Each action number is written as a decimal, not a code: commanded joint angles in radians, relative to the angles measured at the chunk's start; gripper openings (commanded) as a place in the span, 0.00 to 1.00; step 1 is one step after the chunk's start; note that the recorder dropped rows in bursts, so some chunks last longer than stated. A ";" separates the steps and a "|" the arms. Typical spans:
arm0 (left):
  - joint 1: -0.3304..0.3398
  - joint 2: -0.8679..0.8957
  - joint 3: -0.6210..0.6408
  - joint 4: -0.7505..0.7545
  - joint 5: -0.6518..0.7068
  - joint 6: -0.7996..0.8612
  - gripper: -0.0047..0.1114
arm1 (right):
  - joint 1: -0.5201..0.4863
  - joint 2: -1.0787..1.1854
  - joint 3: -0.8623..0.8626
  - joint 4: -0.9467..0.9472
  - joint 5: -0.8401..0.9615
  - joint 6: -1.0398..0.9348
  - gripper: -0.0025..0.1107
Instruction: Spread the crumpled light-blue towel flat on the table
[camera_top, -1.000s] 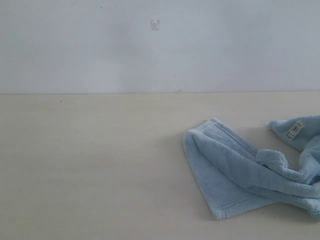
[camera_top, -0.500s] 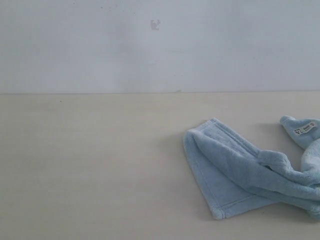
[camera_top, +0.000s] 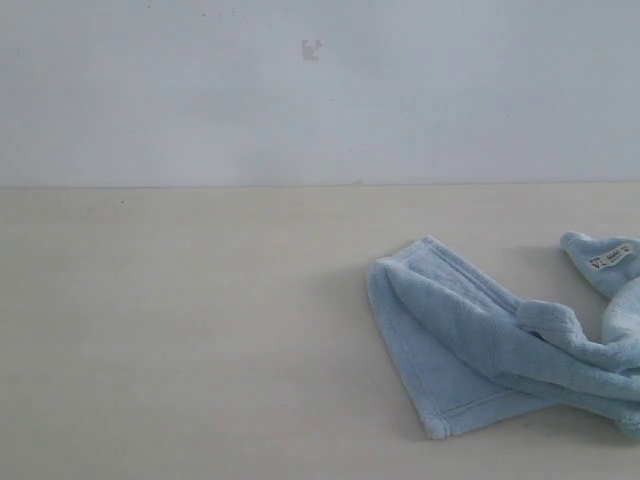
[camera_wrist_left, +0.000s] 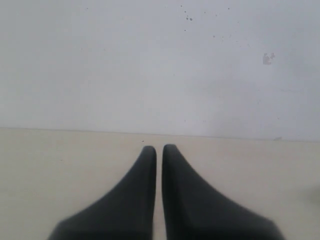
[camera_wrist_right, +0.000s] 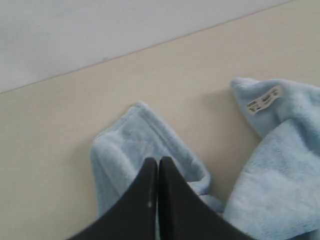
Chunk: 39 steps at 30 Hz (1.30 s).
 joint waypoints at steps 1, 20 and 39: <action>-0.007 -0.004 0.003 -0.003 -0.008 0.005 0.08 | 0.103 -0.097 0.061 0.041 0.004 -0.011 0.02; -0.007 -0.004 0.003 -0.113 -0.037 -0.141 0.08 | 0.209 -0.248 0.086 -0.017 0.048 -0.029 0.02; -0.054 0.011 -0.238 -0.690 0.372 0.110 0.08 | 0.209 -0.248 0.213 0.020 -0.072 -0.032 0.02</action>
